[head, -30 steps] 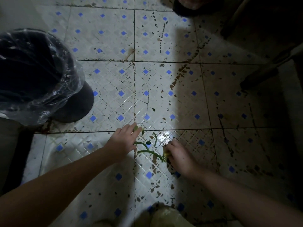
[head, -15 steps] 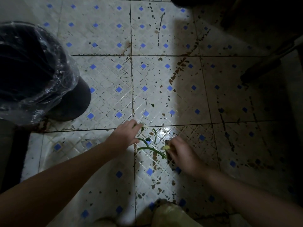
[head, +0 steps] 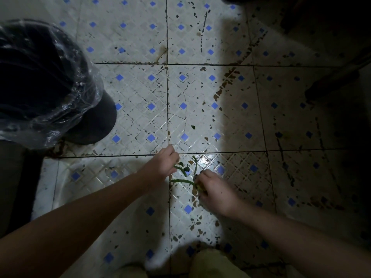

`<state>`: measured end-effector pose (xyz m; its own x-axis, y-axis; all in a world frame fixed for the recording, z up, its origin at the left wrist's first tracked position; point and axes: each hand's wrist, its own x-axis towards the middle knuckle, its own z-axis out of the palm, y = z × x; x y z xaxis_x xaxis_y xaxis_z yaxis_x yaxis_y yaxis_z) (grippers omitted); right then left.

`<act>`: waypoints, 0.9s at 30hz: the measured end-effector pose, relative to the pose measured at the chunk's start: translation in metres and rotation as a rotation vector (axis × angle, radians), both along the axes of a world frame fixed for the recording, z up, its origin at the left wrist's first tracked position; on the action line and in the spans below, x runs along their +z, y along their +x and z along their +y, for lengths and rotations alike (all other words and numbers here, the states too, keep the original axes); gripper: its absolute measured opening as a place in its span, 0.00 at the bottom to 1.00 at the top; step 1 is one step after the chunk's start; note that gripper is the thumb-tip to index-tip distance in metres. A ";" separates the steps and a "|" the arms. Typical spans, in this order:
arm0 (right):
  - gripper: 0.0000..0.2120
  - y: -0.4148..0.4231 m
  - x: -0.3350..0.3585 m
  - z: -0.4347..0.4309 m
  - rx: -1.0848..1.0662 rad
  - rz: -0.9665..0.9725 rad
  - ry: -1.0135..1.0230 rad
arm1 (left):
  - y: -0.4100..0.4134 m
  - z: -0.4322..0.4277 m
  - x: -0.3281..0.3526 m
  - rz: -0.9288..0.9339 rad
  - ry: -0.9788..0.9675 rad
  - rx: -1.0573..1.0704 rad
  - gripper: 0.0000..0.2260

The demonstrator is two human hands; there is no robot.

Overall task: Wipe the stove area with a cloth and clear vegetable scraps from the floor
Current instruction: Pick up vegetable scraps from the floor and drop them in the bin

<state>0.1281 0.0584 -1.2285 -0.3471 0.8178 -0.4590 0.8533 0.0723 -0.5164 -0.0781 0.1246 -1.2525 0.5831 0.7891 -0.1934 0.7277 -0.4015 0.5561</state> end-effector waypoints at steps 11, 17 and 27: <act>0.11 -0.001 0.004 0.002 -0.070 0.036 -0.002 | -0.001 0.002 0.006 -0.060 0.086 -0.084 0.03; 0.10 0.009 0.005 0.018 -0.319 0.109 0.038 | 0.000 0.005 0.009 -0.189 -0.005 0.047 0.03; 0.16 0.037 0.004 0.019 -0.576 0.208 0.028 | 0.021 0.000 -0.010 0.013 -0.015 -0.105 0.09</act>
